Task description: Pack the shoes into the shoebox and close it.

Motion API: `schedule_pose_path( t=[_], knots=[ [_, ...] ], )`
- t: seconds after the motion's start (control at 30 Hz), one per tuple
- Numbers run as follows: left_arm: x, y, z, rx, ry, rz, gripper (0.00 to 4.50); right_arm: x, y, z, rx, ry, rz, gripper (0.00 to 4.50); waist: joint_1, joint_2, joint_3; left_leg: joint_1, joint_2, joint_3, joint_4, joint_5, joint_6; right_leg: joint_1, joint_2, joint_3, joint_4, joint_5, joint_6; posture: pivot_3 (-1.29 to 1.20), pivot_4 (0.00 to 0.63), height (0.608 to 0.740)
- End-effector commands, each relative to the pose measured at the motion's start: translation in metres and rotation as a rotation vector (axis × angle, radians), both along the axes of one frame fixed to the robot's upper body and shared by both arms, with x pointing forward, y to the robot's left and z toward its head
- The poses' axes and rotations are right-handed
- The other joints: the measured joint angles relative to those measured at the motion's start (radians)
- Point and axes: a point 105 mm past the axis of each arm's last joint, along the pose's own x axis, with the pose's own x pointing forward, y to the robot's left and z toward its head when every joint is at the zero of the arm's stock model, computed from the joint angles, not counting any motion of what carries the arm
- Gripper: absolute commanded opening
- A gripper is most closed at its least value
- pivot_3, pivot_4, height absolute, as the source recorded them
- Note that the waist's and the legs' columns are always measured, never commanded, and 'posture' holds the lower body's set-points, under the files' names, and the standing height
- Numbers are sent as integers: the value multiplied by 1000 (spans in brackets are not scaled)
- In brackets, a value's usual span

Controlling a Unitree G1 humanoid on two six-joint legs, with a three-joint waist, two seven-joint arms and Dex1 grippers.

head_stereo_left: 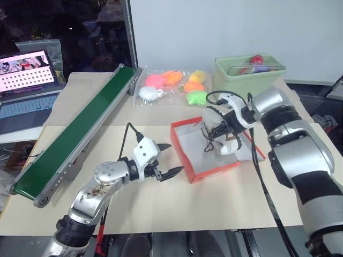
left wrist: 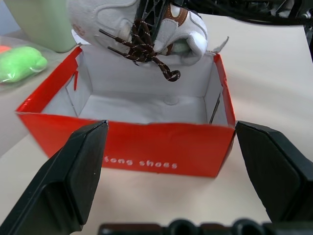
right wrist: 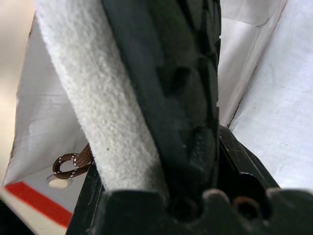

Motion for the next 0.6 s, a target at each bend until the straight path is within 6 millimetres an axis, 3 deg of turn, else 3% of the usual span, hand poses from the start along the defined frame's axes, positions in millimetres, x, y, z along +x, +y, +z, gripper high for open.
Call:
schedule_pose_path(
  t=[0.03,0.13,0.27,0.33,0.6],
  knots=[
    [1,-5,9,-7,-45,-16,4415,0,7,14,25,-21,22,1917,3,3,2,0,0,0,0,0,0,0,0,0,0,0,0,0,150,729],
    [0,-6,9,-7,-45,-19,4415,1,4,9,26,-16,-9,1917,3,3,2,0,0,0,0,0,0,0,0,0,0,0,0,0,150,729],
    [0,-5,7,-5,-44,-22,4415,4,2,34,60,-70,-23,1917,3,4,3,-1,-1,0,0,0,0,0,0,0,-1,0,0,0,150,729],
    [1,-5,7,-3,-44,-21,4415,3,4,38,66,-66,-20,1917,2,6,4,-1,-1,0,0,0,0,0,0,0,0,0,0,0,150,729],
    [1,-6,5,-6,-50,-21,4415,-7,24,18,107,38,-18,1917,2,6,4,-1,0,0,0,0,0,0,0,0,0,0,0,0,150,729]
  ],
)
